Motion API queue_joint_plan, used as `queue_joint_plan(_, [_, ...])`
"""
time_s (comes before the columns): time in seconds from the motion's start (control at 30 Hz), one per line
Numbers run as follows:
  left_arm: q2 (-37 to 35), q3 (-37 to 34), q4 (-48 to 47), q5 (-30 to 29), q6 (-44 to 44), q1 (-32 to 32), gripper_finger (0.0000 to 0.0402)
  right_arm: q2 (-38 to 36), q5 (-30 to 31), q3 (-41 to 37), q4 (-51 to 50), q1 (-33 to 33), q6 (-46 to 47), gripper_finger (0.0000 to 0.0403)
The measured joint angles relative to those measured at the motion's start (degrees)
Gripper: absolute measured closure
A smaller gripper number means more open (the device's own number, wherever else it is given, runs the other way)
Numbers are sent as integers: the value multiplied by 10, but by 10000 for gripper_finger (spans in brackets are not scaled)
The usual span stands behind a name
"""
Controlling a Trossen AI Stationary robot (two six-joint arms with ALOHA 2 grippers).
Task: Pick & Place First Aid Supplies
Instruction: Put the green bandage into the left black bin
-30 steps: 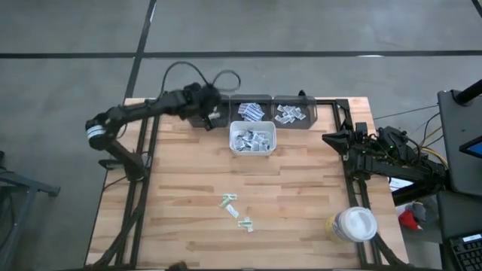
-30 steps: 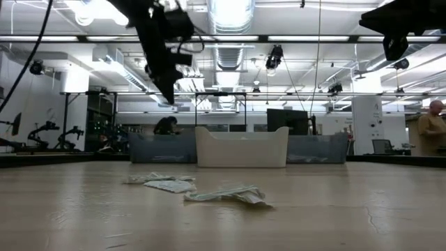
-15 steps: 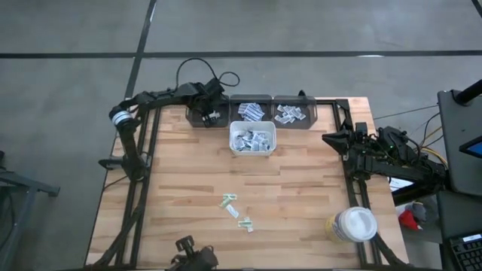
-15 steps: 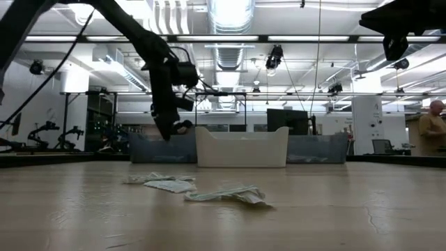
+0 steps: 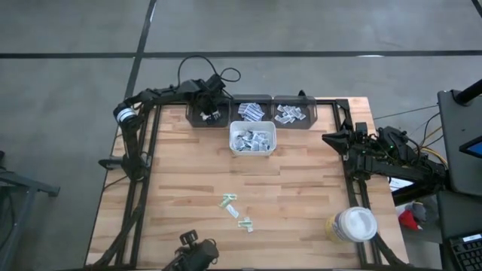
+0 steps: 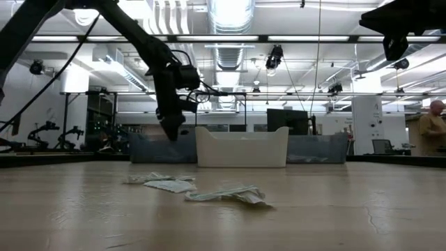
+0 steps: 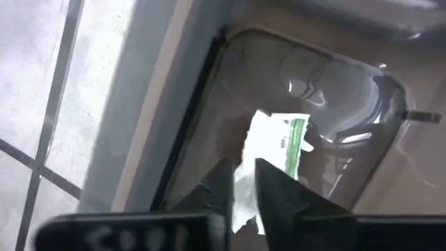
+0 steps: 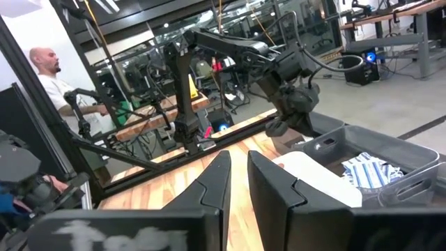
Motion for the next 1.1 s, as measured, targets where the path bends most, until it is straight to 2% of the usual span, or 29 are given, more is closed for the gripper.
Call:
queue_joint_plan(0.17, [-6,22,-40,0,-3,1,288,0,0,0,0,0,0,353])
queue_joint_plan(0.3, [-31,56,-147,9,-36,-11,264,0,0,0,0,0,0,355])
queue_joint_plan(0.4, [-70,66,-214,63,-61,-36,263,0,0,0,0,0,0,355])
queue_joint_plan(0.47, [-105,58,-221,109,-78,-64,263,0,0,0,0,0,0,353])
queue_joint_plan(0.57, [-156,32,-221,149,-109,-124,264,0,0,0,0,0,0,353])
queue_joint_plan(0.77, [-216,-38,-193,137,-198,-292,264,0,0,0,0,0,0,353])
queue_joint_plan(0.97, [-212,-104,-76,95,-323,-459,264,0,0,0,-1,0,0,347])
queue_joint_plan(1.1, [-184,-129,-8,69,-401,-522,264,0,0,0,-2,0,0,342])
